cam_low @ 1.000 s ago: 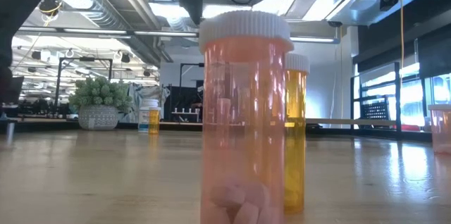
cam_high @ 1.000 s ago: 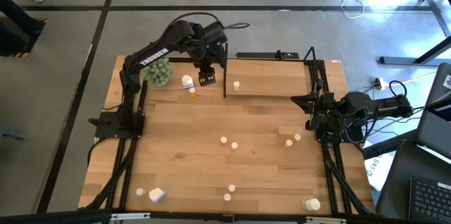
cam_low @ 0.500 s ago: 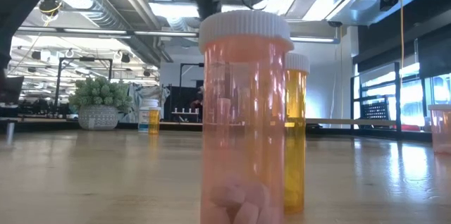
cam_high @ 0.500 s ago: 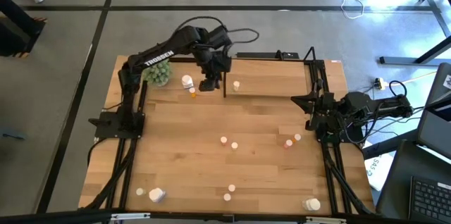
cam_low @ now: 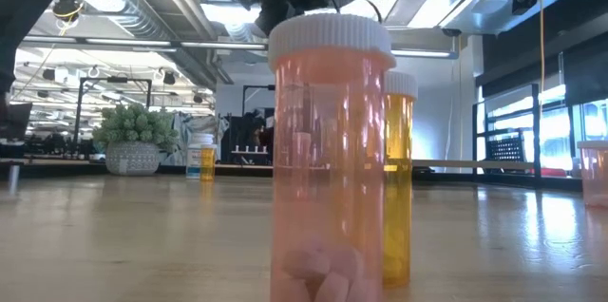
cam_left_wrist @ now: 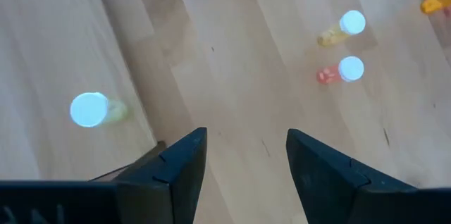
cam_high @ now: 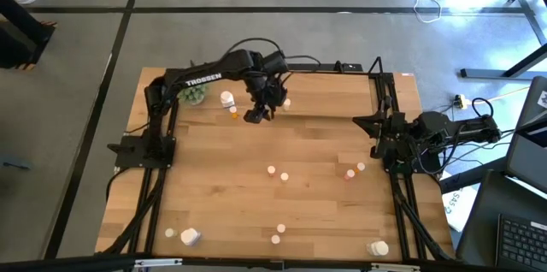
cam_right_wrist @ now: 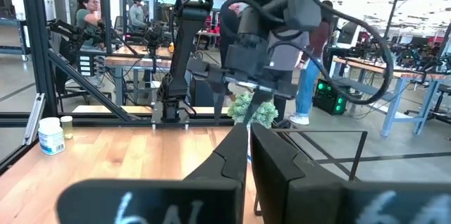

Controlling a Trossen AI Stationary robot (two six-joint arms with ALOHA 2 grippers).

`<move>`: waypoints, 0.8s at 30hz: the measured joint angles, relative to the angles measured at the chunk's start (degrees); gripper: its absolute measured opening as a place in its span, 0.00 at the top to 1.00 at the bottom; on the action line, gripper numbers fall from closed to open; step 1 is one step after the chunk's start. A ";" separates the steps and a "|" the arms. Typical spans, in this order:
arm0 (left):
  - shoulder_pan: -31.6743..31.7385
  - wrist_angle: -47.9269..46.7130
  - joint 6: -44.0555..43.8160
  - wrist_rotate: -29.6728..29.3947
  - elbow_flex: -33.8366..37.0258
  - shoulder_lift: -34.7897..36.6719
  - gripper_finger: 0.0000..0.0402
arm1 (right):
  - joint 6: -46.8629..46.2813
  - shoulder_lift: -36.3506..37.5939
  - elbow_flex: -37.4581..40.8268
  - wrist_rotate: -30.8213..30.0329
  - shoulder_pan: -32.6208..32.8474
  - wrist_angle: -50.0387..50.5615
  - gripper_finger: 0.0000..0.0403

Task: Pick and place medicine bottles onto shelf by color
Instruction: Put the top left yellow pill bottle on the shelf

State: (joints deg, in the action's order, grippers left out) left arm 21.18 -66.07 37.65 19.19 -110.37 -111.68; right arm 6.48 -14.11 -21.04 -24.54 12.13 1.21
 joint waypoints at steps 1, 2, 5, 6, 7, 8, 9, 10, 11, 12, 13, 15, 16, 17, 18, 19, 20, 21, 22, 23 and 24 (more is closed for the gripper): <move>-0.24 -0.04 0.00 0.01 0.29 0.00 0.53 | 0.00 0.00 0.00 -0.78 0.01 0.00 0.94; -0.52 -0.08 0.00 -0.01 0.47 0.00 0.53 | 0.00 0.00 0.00 -1.81 0.01 0.00 0.94; -1.26 -0.07 -0.02 0.01 0.55 0.00 0.53 | 0.00 0.00 0.00 -4.84 -0.01 0.00 0.94; -1.49 -0.04 -0.02 0.04 0.55 0.00 0.53 | 0.00 -0.02 0.00 -5.01 -0.01 0.00 0.94; -1.67 -0.04 -0.04 0.03 0.55 0.00 0.53 | 0.00 -0.01 0.00 -4.95 -0.01 -0.01 0.94; -1.79 -0.04 -0.17 0.02 0.55 0.00 0.53 | 0.00 0.00 0.00 -4.94 -0.01 0.00 0.94; -1.87 -0.04 -0.57 0.00 0.55 0.00 0.53 | -0.01 0.00 0.00 -4.95 -0.01 -0.02 0.94; -1.87 -0.04 -1.07 0.01 0.55 0.00 0.53 | -0.05 0.00 0.00 -4.95 -0.01 -0.02 0.94; -1.87 -0.05 -1.26 0.00 0.55 0.00 0.53 | -0.14 0.00 0.00 -4.93 -0.01 -0.07 0.94; -1.85 -0.06 -1.38 -0.01 0.55 0.00 0.53 | -0.21 -0.01 0.00 -4.93 -0.01 -0.18 0.94; -1.85 -0.04 -1.40 -0.01 0.55 0.00 0.53 | -0.22 0.00 0.00 -4.93 -0.01 -0.22 0.94; -1.82 0.00 -1.52 -0.14 0.55 0.00 0.53 | -1.25 -0.08 0.03 -4.87 -0.01 -1.69 0.94; -1.71 -0.02 -1.72 -0.38 0.55 0.00 0.53 | -1.32 -0.06 0.04 -4.57 -0.01 -3.27 0.94; -1.55 -0.04 -2.35 -0.47 0.55 0.00 0.53 | -0.67 0.10 0.01 -3.68 -0.01 -4.97 0.94; -1.30 -0.04 -2.88 -0.51 0.55 0.05 0.53 | 0.59 0.25 -0.44 -2.05 -0.01 -5.73 0.94; -0.92 -0.11 -3.06 -0.58 0.55 0.21 0.53 | 2.21 0.18 -1.27 -0.10 0.01 -5.95 0.94; -0.51 -0.17 -3.25 -0.65 0.55 0.50 0.53 | 3.10 -0.22 -2.29 1.13 0.01 -5.91 0.94; -0.13 -0.10 -3.43 -0.71 0.55 0.86 0.53 | 3.10 -0.79 -3.50 1.30 0.03 -5.28 0.94; 0.23 0.20 -3.59 -0.69 0.55 1.24 0.53 | 2.64 -1.58 -4.98 0.75 0.03 -3.41 0.94; 0.67 0.56 -4.09 -0.69 0.55 1.60 0.53 | 1.61 -2.87 -6.67 -0.15 0.03 -0.70 0.94; 1.20 0.66 -4.22 -0.69 0.55 2.02 0.53 | 0.72 -4.54 -8.50 -1.31 -0.01 2.35 0.94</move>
State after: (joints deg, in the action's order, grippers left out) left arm 22.38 -65.41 33.43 18.50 -109.82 -109.66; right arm 7.20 -18.65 -29.54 -25.85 12.13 3.56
